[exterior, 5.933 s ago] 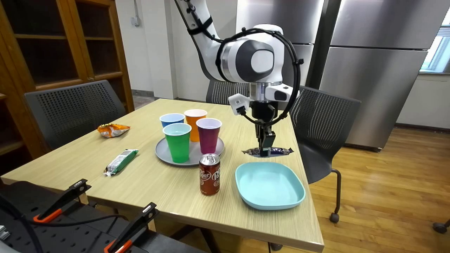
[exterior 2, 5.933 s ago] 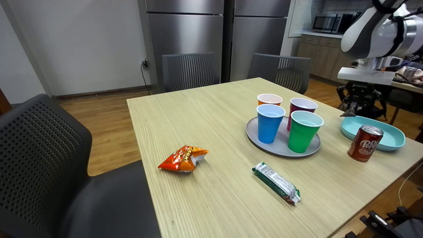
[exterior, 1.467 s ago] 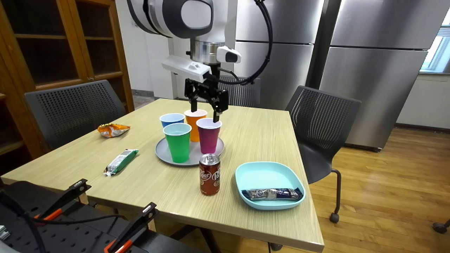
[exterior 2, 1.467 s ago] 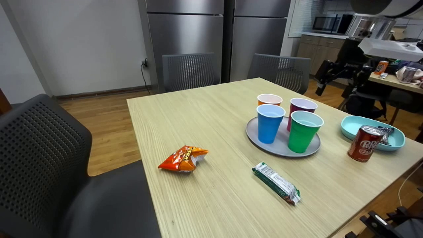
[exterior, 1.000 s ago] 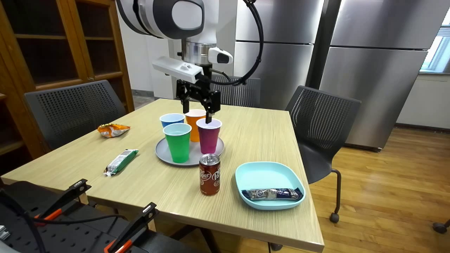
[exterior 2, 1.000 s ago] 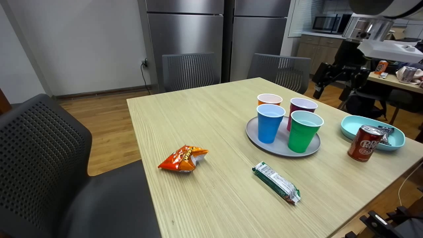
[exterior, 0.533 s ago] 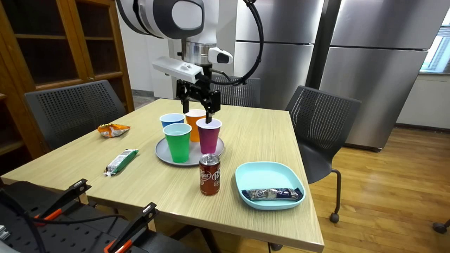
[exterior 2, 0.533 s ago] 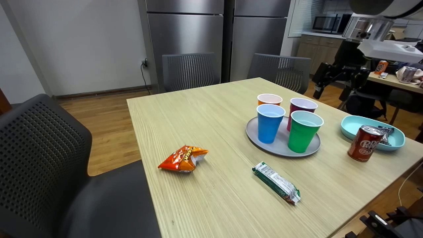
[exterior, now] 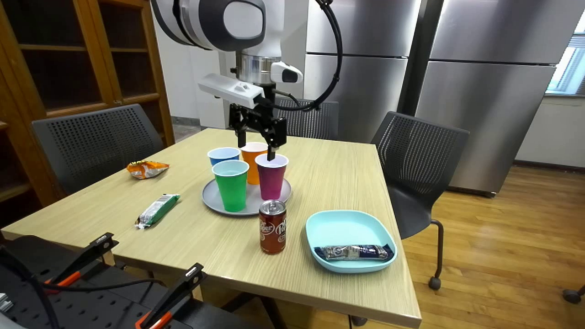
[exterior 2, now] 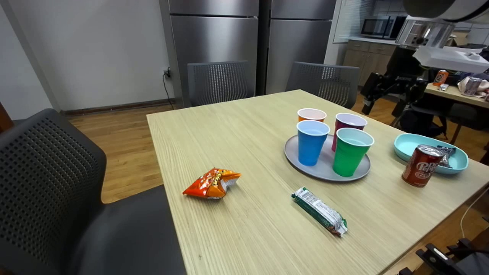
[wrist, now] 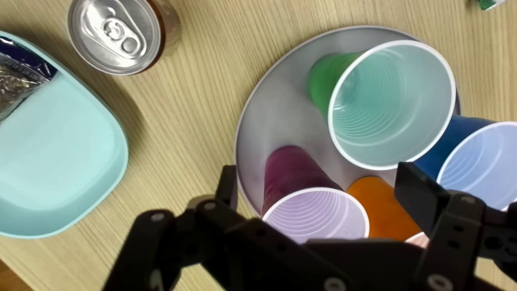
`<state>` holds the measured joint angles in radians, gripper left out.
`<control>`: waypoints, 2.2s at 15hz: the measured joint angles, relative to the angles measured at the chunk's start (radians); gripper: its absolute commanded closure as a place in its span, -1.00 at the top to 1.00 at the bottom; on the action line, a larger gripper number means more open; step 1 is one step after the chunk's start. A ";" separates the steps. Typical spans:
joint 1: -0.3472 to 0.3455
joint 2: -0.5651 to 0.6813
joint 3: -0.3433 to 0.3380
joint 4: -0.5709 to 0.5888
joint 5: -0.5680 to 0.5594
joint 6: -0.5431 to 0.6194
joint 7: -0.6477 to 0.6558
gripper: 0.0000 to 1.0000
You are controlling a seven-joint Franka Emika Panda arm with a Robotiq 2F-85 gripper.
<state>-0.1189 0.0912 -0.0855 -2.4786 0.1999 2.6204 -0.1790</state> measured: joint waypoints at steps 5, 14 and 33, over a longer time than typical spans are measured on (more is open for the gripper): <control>0.037 -0.055 0.016 -0.017 -0.011 0.000 -0.005 1.00; 0.178 -0.154 0.089 -0.119 0.037 0.006 -0.064 1.00; 0.236 0.164 0.300 -0.175 0.155 0.317 -0.299 1.00</control>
<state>0.1167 0.2552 0.2144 -2.6534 0.3546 2.9369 -0.4778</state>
